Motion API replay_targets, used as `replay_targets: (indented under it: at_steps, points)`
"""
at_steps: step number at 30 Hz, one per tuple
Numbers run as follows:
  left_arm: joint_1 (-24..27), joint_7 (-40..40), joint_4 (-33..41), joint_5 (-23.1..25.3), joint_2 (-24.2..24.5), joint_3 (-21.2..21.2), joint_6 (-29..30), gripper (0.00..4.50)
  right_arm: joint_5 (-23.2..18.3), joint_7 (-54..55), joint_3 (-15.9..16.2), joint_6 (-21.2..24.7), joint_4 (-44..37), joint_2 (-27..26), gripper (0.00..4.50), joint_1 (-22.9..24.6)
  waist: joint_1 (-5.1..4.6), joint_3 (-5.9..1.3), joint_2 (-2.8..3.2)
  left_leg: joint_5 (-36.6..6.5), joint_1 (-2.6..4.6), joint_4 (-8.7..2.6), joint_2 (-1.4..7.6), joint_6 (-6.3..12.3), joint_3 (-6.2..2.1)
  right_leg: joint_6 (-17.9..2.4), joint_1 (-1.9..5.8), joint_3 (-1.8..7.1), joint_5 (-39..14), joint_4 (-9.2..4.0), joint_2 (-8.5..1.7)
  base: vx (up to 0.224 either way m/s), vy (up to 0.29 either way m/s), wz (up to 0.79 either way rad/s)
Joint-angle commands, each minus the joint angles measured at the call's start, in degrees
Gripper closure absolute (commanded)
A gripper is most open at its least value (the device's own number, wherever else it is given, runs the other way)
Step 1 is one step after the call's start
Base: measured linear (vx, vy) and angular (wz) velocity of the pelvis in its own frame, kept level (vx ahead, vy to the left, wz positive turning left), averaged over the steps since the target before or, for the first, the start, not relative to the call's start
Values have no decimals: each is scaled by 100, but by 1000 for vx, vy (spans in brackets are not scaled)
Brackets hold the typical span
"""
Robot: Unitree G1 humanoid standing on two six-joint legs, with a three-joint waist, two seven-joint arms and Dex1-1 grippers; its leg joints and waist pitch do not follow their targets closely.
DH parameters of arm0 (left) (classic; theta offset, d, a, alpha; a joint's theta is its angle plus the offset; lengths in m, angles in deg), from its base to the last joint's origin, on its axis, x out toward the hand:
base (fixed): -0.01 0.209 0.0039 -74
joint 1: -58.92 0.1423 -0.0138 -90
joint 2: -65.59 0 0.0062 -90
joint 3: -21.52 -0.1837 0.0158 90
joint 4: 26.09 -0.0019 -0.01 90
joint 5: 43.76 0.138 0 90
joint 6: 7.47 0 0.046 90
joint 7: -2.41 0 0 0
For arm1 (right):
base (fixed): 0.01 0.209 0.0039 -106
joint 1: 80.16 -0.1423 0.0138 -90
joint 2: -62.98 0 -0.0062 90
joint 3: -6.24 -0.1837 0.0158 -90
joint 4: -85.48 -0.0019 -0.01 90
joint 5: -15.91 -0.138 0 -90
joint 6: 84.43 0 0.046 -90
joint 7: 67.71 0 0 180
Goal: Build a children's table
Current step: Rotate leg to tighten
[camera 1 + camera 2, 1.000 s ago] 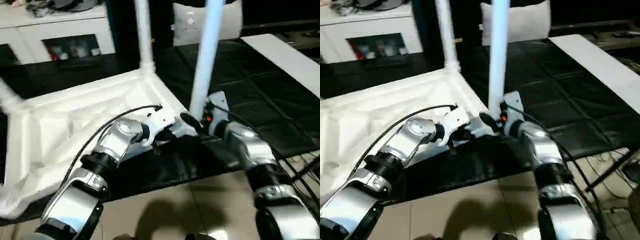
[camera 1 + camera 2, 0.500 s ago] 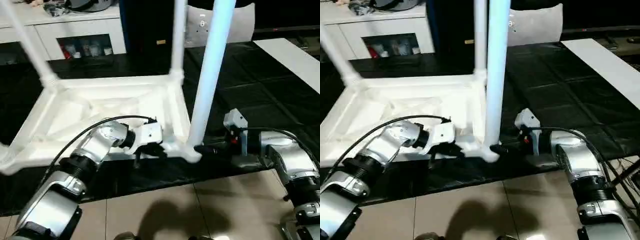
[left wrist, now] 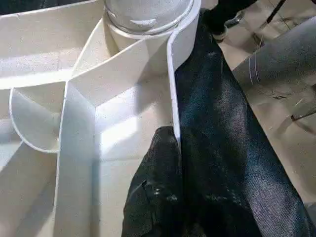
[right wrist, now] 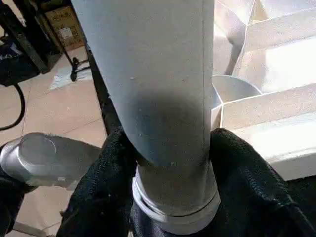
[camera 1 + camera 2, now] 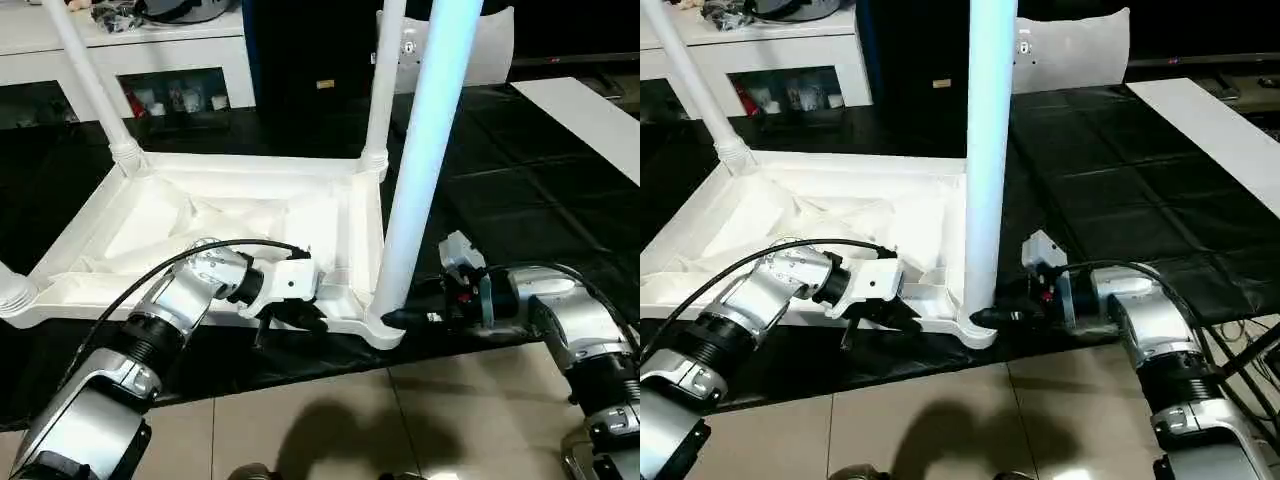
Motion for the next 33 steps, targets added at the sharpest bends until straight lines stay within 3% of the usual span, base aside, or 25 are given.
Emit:
replay_targets:
  at_steps: [1,7,12,14,18,21,24,25,27,28,29,31,32,33]
  points:
    - [46,-298,169,39,-20,-229,-154,450,-31,-77,46,-28,-36,-42,254,-152,-9,-421,-53,-1297,36,-405,257,381,-35,-1119,349,292,-1940,-384,-359,0,0,0]
    - [101,-293,224,-10,-47,-190,-34,450,-121,-166,81,41,-167,-45,257,-17,-9,-424,-54,-1262,35,-399,257,395,-30,-1152,351,292,-1860,-374,-355,0,0,0]
    - [133,-58,242,-146,-187,-24,348,450,-264,110,-87,134,-357,-173,257,140,-4,-419,-66,-1217,35,-398,251,408,-25,-1118,351,290,-1949,-386,-356,0,0,0]
    - [89,446,231,-133,-422,115,917,450,-193,1058,-226,617,-470,-537,257,137,-26,-397,-38,-1275,48,-412,250,361,-22,-1078,338,289,-2081,-402,-333,0,0,0]
    - [-105,1303,69,-8,-824,269,1453,450,-12,2464,-411,1012,-293,-1243,257,-96,-176,-333,-57,-1753,96,-411,155,89,-57,-589,303,197,-3318,-567,-346,0,0,0]
    - [-233,1606,-63,58,-983,302,1694,450,50,3040,-498,1095,-67,-1567,257,-287,-344,-346,-58,-1926,84,-412,144,95,-91,-452,305,168,-3390,-614,-343,0,0,0]
    - [-580,2487,-435,216,-1406,442,1972,450,198,4519,-767,1045,738,-2306,257,-854,-490,-361,-49,-1868,48,-400,128,129,-98,-598,299,159,-3145,-581,-333,0,0,0]
    - [-692,2821,-523,293,-1567,514,2095,450,259,5002,-881,977,995,-2523,257,-1003,-563,-364,-83,-1895,57,-373,112,105,-89,-594,278,148,-3254,-594,-338,0,0,0]
    - [-735,2962,-548,339,-1645,547,2162,450,272,5160,-958,905,1076,-2618,257,-1029,-568,-365,-66,-1836,71,-357,93,179,-80,-547,285,140,-3324,-637,-348,0,0,0]
    - [-748,3007,-560,354,-1671,556,2179,450,264,5200,-1000,856,1102,-2657,257,-1031,-542,-388,-88,-1678,60,-363,114,260,-67,-601,294,174,-3100,-608,-357,0,0,0]
    - [-763,3060,-573,372,-1705,567,2194,450,226,5223,-1079,774,1117,-2715,222,-1024,-527,-397,-78,-1587,50,-376,130,295,-71,-658,302,188,-2926,-587,-355,0,0,0]
    - [-749,3070,-550,369,-1707,565,2194,450,87,5092,-1178,701,1014,-2755,201,-971,-496,-444,-76,-1173,-9,-379,173,450,-58,-973,350,237,-1967,-459,-347,0,0,0]
    - [-721,3058,-511,352,-1690,572,2188,450,7,4957,-1204,651,897,-2746,201,-917,-487,-445,-80,-1099,-20,-379,184,494,-58,-1056,355,244,-1788,-430,-353,0,0,0]
    - [-647,2975,-451,336,-1615,560,2100,450,6,4799,-1210,628,754,-2651,169,-819,-461,-446,-69,-974,-26,-371,184,556,-49,-1151,368,245,-1554,-403,-344,0,0,0]
